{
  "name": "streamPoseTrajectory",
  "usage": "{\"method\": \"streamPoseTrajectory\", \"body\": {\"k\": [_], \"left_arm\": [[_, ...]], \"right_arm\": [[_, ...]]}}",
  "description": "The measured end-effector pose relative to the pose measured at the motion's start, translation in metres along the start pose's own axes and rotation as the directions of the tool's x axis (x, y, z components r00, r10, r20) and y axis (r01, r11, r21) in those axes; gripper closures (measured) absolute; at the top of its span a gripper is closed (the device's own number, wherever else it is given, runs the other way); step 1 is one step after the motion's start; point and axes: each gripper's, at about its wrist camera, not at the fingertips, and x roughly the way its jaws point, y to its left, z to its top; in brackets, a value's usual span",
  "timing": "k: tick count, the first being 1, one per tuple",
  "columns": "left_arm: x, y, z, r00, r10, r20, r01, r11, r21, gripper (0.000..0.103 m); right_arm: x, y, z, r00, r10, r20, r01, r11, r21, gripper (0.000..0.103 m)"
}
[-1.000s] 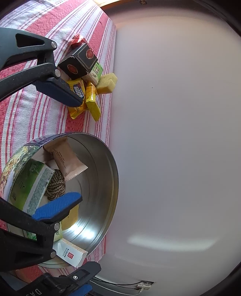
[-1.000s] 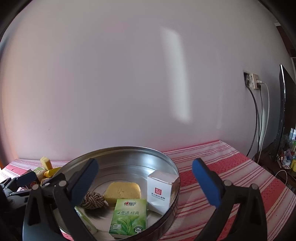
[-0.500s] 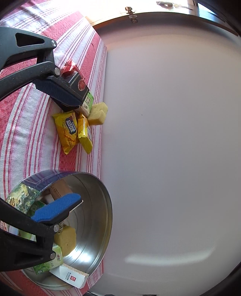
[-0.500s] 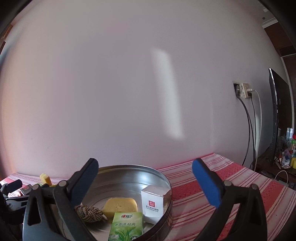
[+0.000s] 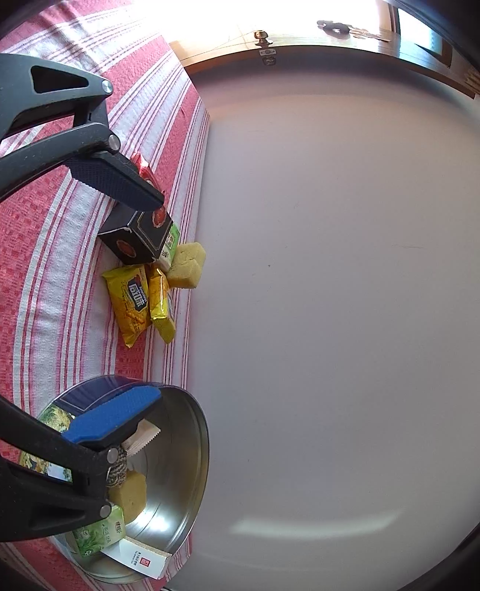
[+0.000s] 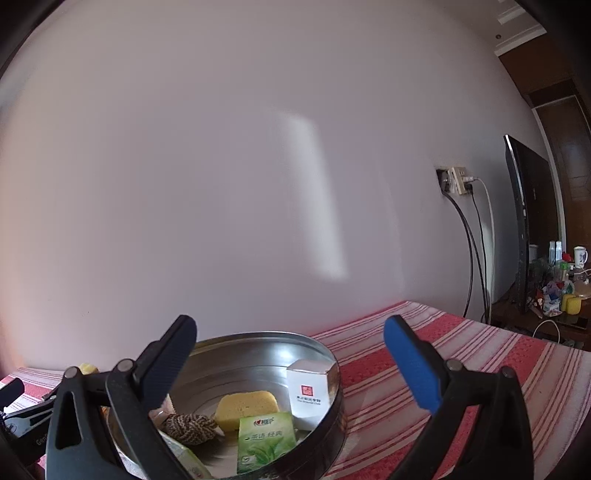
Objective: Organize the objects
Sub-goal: 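Withdraw both grippers from the tin back toward the pile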
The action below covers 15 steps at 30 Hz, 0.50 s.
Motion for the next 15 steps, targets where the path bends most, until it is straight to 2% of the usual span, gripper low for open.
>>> {"method": "streamPoseTrajectory", "body": {"k": [2,5,15], "left_arm": [[0.000,0.005,0.000,1.000,-0.002,0.006,0.002,1.000,0.005,0.006],[0.002,0.016,-0.001,1.000,-0.006,0.011,0.006,1.000,0.007,0.006],[0.021,0.079,0.002,0.998,0.068,-0.012,-0.068,0.998,0.005,0.006]], "right_arm": [[-0.008,0.011,-0.001,1.000,0.003,0.027,-0.002,1.000,-0.017,0.000],[-0.012,0.026,-0.002,0.999,0.020,0.024,-0.019,0.999,-0.028,0.000],[-0.006,0.085,-0.015,0.990,0.115,-0.086,-0.114,0.993,0.013,0.000]]}}
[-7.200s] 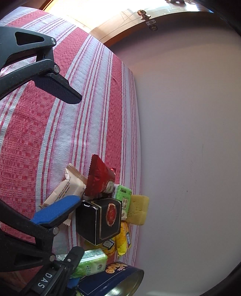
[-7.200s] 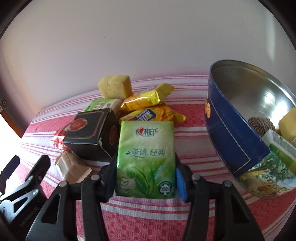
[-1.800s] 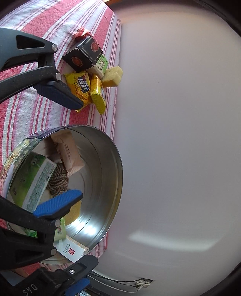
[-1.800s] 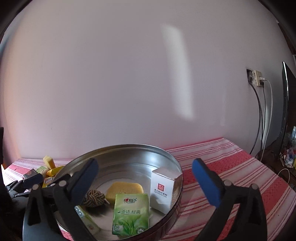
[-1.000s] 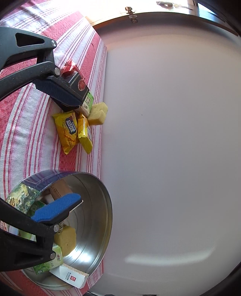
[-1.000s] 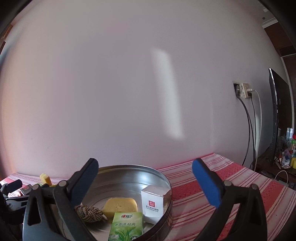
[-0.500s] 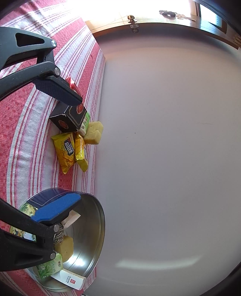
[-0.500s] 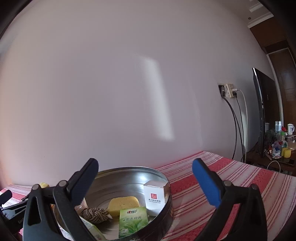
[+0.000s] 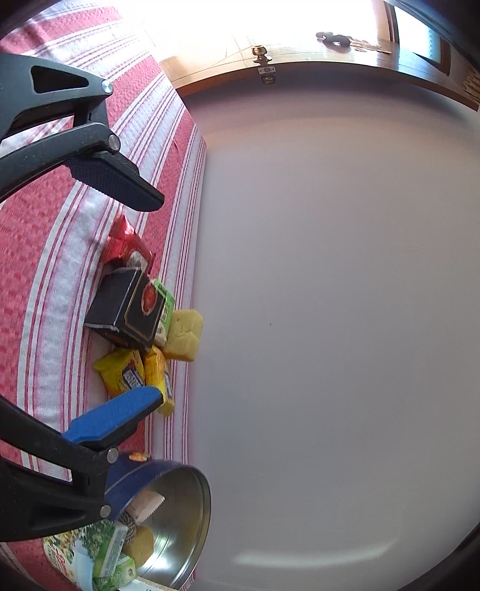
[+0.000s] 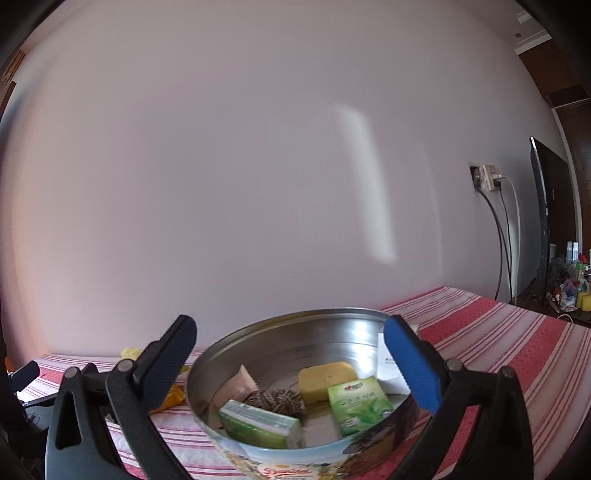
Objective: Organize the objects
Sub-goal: 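Withdraw both grippers from the tin back toward the pile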
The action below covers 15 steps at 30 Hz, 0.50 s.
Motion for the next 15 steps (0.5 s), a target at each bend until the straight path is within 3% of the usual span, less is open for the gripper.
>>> {"method": "streamPoseTrajectory", "body": {"k": [8,15], "left_arm": [[0.030,0.073,0.003,0.995,0.069,-0.067,-0.074,0.995,-0.063,0.006],[0.063,0.123,0.001,0.981,0.099,-0.165,-0.121,0.984,-0.129,0.006]], "right_arm": [[0.013,0.058,-0.016,0.990,0.116,-0.085,-0.118,0.993,-0.019,0.000],[0.035,0.115,-0.031,0.951,0.209,-0.226,-0.231,0.970,-0.076,0.000]]}}
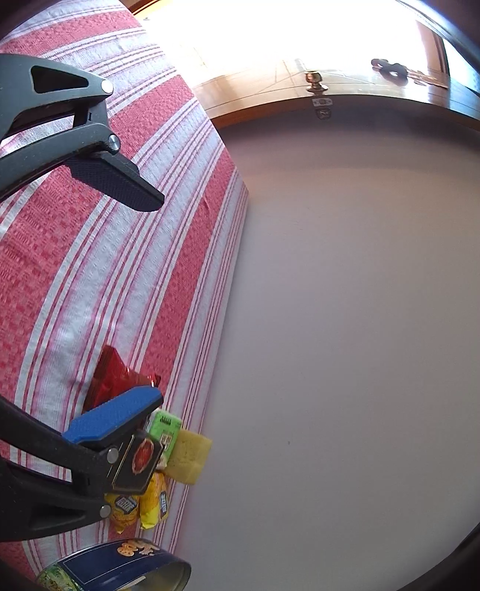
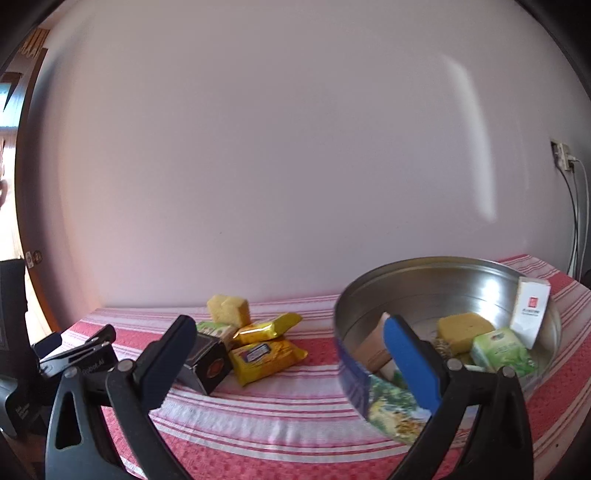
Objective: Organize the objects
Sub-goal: 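Withdraw both grippers from the tin back toward the pile, then grasp the black gift box with the right gripper while the left grasps the red pastry pack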
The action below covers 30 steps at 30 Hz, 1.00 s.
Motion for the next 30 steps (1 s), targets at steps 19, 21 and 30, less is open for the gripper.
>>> {"method": "streamPoseTrajectory", "body": {"k": [19,21,30], "left_arm": [[0.035,0.030,0.010,0.979,0.195,-0.063,-0.193,0.980,0.046,0.006],[0.037,0.034,0.010,0.978,0.195,-0.075,-0.192,0.981,0.037,0.006],[0.041,0.032,0.008,0.988,0.081,-0.135,-0.080,0.997,0.011,0.006]], "right_arm": [[0.124,0.092,-0.016,0.912,0.091,-0.401,-0.116,0.992,-0.039,0.001],[0.135,0.098,-0.020,0.898,0.073,-0.435,-0.100,0.994,-0.040,0.003],[0.148,0.084,-0.030,0.872,0.109,-0.478,-0.091,0.994,0.061,0.036]]}}
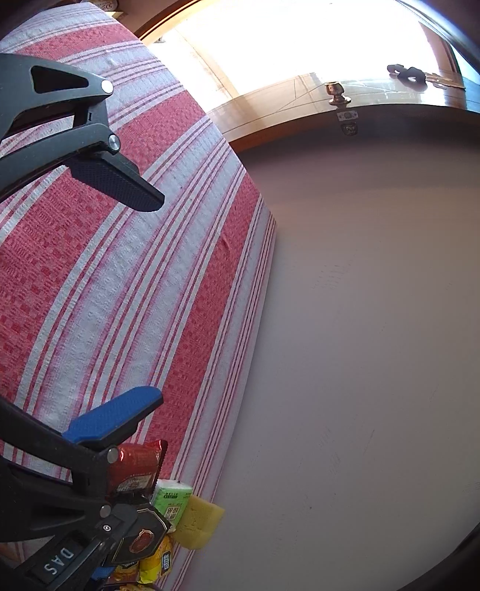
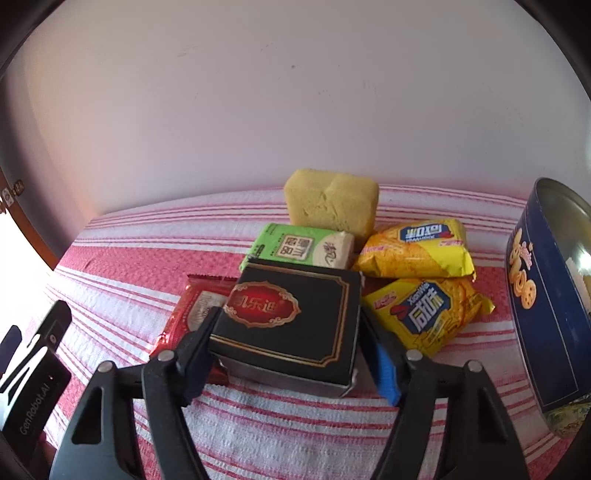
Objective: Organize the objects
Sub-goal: 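Grasp the black gift box with the right gripper while the left grasps the red pastry pack, then lift and carry the black box and red pastry pack over the tin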
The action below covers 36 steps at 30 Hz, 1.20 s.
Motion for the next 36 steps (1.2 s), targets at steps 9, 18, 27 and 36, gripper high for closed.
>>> {"method": "streamPoseTrajectory", "body": {"k": [9,18,27,36], "left_arm": [[-0.017,-0.035,-0.004,0.983,-0.182,0.024,0.177,0.975,0.134,0.006],[0.026,-0.106,-0.001,0.966,-0.167,-0.198,0.206,0.959,0.195,0.006],[0.045,-0.111,-0.004,0.941,-0.181,-0.286,0.224,0.966,0.126,0.054],[-0.021,-0.103,-0.003,0.986,-0.164,0.025,0.161,0.982,0.100,0.059]], "right_arm": [[-0.105,-0.042,-0.041,0.967,0.005,0.254,0.036,0.987,-0.156,0.037],[-0.146,-0.074,-0.060,0.922,-0.073,0.379,0.138,0.979,-0.148,0.037],[-0.141,-0.079,-0.055,0.931,-0.052,0.361,0.112,0.983,-0.147,0.037],[-0.147,-0.095,-0.048,0.901,-0.106,0.421,0.164,0.981,-0.105,0.036]]}}
